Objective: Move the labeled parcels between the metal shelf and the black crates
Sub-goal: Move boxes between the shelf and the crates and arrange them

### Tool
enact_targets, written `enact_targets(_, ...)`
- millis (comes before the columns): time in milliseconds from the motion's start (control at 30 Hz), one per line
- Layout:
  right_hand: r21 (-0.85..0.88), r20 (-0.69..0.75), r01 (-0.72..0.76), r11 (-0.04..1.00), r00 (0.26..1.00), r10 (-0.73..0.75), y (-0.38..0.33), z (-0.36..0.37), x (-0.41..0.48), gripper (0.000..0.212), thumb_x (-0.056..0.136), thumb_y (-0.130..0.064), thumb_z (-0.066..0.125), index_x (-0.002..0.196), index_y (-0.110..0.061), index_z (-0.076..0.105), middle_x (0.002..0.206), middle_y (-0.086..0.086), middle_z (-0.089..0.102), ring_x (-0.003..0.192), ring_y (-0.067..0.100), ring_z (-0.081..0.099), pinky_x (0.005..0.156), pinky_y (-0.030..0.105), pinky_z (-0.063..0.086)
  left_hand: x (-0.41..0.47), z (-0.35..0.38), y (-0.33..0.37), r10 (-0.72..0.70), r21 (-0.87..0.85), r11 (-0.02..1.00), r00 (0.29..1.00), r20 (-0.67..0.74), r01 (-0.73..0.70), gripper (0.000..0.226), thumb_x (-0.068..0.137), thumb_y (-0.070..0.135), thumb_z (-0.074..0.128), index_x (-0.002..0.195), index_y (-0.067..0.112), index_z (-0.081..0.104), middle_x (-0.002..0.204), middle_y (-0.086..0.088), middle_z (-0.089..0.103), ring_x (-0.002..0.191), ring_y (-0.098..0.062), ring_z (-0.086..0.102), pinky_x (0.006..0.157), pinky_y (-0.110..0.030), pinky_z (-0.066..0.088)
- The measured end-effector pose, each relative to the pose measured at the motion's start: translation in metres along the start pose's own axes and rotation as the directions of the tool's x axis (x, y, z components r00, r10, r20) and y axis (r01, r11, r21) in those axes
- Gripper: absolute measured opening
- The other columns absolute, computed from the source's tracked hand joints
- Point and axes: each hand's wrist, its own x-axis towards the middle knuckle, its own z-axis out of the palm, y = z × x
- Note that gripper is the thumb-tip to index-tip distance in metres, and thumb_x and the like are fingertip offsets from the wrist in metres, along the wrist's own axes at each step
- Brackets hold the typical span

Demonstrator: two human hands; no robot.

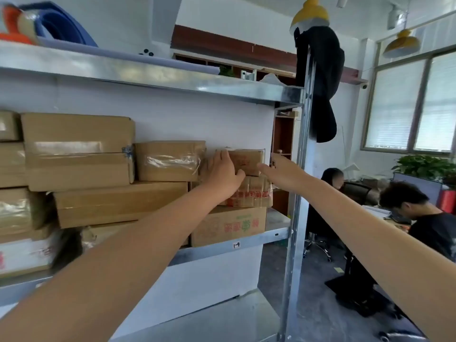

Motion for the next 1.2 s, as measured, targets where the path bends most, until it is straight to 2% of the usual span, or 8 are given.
enact_targets(167,0.051,0.027,0.005,0.999,1.000,-0.007,0.007,0.001,0.023,0.075,0.104,-0.051,0.037,0.156,-0.001,0.017,0.156,0.020,0.038,0.139,0.032,0.043,0.097,0.031,0.034,0.018,0.013,0.003,-0.230,-0.031,0.972,0.971,0.069,0.233,0.086,0.098,0.040,0.049,0.155,0.003,-0.005,0.161,-0.016,0.012,0.148,-0.034,0.014,0.116,-0.050,0.027)
enact_targets(267,0.087,0.045,0.027,0.996,0.999,-0.031,0.007,0.000,0.028,0.070,0.105,-0.050,0.036,0.155,-0.003,0.024,0.155,0.017,0.040,0.136,0.031,0.046,0.090,0.028,0.032,0.025,0.020,0.004,-0.296,-0.130,0.945,0.954,0.055,0.301,0.086,0.098,0.034,0.052,0.155,0.003,-0.004,0.160,-0.018,0.018,0.144,-0.037,0.025,0.114,-0.052,0.033)
enact_targets(433,0.159,0.069,-0.006,0.987,0.998,-0.005,0.007,0.008,0.032,0.057,0.105,-0.047,0.037,0.139,-0.003,0.050,0.123,0.014,0.063,0.098,0.023,0.059,0.073,0.030,0.044,0.030,0.017,0.003,-0.314,-0.338,0.889,0.949,0.040,0.308,0.066,0.098,0.020,0.055,0.151,0.007,0.019,0.130,-0.013,0.053,0.104,-0.027,0.062,0.079,-0.038,0.057)
enact_targets(600,0.263,0.016,0.010,0.965,1.000,-0.014,0.015,0.009,0.027,0.051,0.105,-0.047,0.039,0.132,-0.007,0.053,0.120,0.015,0.065,0.089,0.017,0.063,0.065,0.023,0.046,0.020,0.016,0.005,-0.224,-0.393,0.902,0.972,-0.077,0.177,0.054,0.099,0.016,0.055,0.148,0.015,0.033,0.109,0.010,0.051,0.063,0.002,0.046,0.040,-0.005,0.039)
enact_targets(733,0.318,-0.048,0.057,0.946,0.998,-0.044,0.021,0.000,0.016,0.058,0.104,-0.052,0.037,0.139,-0.007,0.046,0.115,0.003,0.059,0.091,0.014,0.056,0.060,0.017,0.036,0.009,0.006,0.012,-0.189,-0.475,0.875,0.968,-0.164,0.090,0.043,0.098,0.018,0.055,0.139,0.021,0.041,0.087,0.021,0.049,0.060,0.006,0.046,0.052,-0.011,0.040)
enact_targets(833,0.389,-0.117,0.102,0.916,0.991,-0.061,0.024,-0.007,0.007,0.059,0.103,-0.056,0.033,0.137,-0.009,0.045,0.113,0.001,0.059,0.086,0.004,0.054,0.063,0.020,0.039,-0.003,-0.008,0.021,-0.201,-0.605,0.795,0.956,-0.212,0.033,0.027,0.098,0.016,0.055,0.120,0.028,0.047,0.095,0.015,0.061,0.068,0.012,0.062,0.059,-0.011,0.051)
enact_targets(1000,0.679,-0.140,0.083,0.730,0.990,0.018,0.024,-0.016,-0.011,0.060,0.101,-0.061,0.030,0.135,-0.015,0.047,0.119,0.002,0.063,0.110,0.018,0.061,0.095,0.037,0.051,-0.032,-0.022,0.037,-0.277,-0.745,0.667,0.932,-0.232,0.013,0.017,0.096,0.013,0.051,0.098,0.030,0.051,0.107,0.002,0.065,0.103,-0.013,0.065,0.092,-0.038,0.055)
enact_targets(1200,0.797,-0.083,0.012,0.604,0.993,0.089,0.038,-0.004,-0.049,0.025,0.098,-0.050,0.053,0.097,-0.026,0.049,0.106,-0.002,0.058,0.106,0.019,0.060,0.103,0.050,0.050,-0.098,-0.007,0.038,-0.358,-0.825,0.565,0.904,-0.234,0.010,0.021,0.097,0.008,0.049,0.084,0.022,0.058,0.100,0.008,0.070,0.099,-0.012,0.069,0.085,-0.034,0.060)
